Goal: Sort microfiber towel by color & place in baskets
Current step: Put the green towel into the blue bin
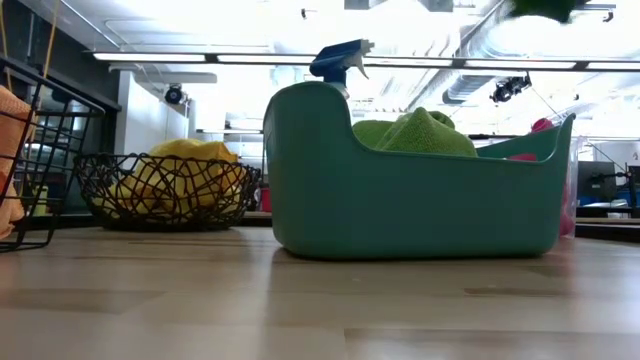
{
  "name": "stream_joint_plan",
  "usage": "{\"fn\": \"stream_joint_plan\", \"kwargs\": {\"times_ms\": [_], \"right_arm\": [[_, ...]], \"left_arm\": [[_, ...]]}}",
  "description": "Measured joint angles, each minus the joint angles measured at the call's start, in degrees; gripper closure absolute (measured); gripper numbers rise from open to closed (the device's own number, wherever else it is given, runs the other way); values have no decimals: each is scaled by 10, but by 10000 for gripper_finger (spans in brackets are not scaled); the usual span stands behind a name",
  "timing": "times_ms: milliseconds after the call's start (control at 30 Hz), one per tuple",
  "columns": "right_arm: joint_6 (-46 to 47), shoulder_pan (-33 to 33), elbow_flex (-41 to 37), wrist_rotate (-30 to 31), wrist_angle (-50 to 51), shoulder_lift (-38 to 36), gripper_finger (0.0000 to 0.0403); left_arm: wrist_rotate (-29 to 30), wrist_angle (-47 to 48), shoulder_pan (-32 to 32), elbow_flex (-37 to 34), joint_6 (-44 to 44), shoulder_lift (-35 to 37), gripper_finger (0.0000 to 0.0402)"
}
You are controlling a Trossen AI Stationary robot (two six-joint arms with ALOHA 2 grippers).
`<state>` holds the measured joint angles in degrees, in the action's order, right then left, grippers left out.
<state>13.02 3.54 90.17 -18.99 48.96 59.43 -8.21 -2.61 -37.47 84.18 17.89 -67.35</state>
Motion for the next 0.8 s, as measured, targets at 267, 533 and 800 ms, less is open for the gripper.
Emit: {"fn": "stream_joint_plan", "kwargs": {"times_ms": [267,533,800], "right_arm": [[-42,-23,-1,103,30,71,402],[-15,-20,-2,-35,90,157,402],[39,-21,-2,-94,80,148,402]], "left_arm": [[-5,-19,0,0,25,-19,192],[-35,-18,0,0,30,-11,192],[-36,-19,0,0,10,15,192]]}}
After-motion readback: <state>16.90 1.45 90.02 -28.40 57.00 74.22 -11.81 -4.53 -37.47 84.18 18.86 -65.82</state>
